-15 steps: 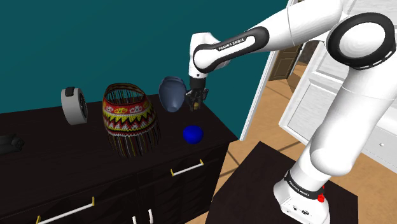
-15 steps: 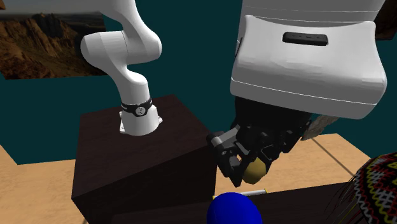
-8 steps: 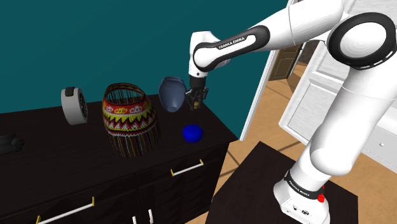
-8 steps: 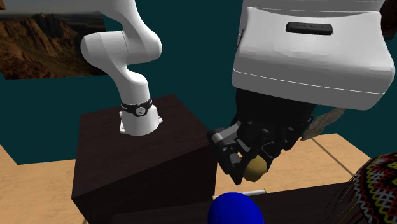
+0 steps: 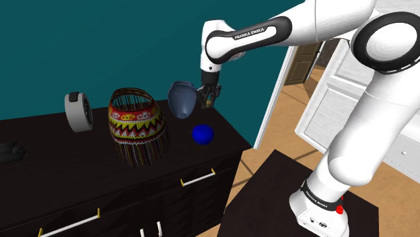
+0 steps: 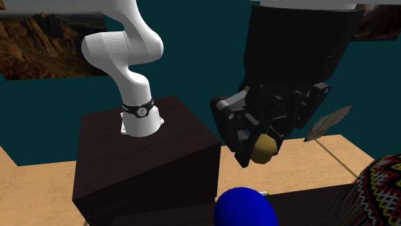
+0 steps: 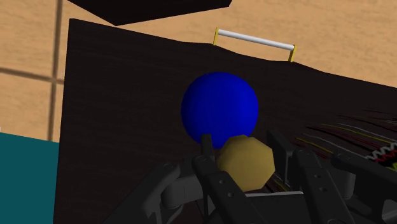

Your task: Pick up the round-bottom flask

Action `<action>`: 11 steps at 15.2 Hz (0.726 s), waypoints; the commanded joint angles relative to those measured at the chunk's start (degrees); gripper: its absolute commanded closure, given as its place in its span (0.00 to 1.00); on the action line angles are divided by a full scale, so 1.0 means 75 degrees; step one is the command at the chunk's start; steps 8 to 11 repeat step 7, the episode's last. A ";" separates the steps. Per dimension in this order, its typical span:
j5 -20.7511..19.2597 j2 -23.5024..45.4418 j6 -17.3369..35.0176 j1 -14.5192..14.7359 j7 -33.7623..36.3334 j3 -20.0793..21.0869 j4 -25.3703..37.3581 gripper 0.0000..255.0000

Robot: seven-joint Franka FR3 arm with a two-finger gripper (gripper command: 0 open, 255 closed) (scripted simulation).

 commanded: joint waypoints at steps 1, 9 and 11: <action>0.0005 -0.0062 -0.0198 0.0003 0.0012 0.0003 0.0140 1.00; 0.0012 -0.0152 -0.0609 -0.0001 0.0019 0.0001 0.0461 1.00; 0.0012 -0.0152 -0.0609 -0.0001 0.0019 0.0001 0.0461 1.00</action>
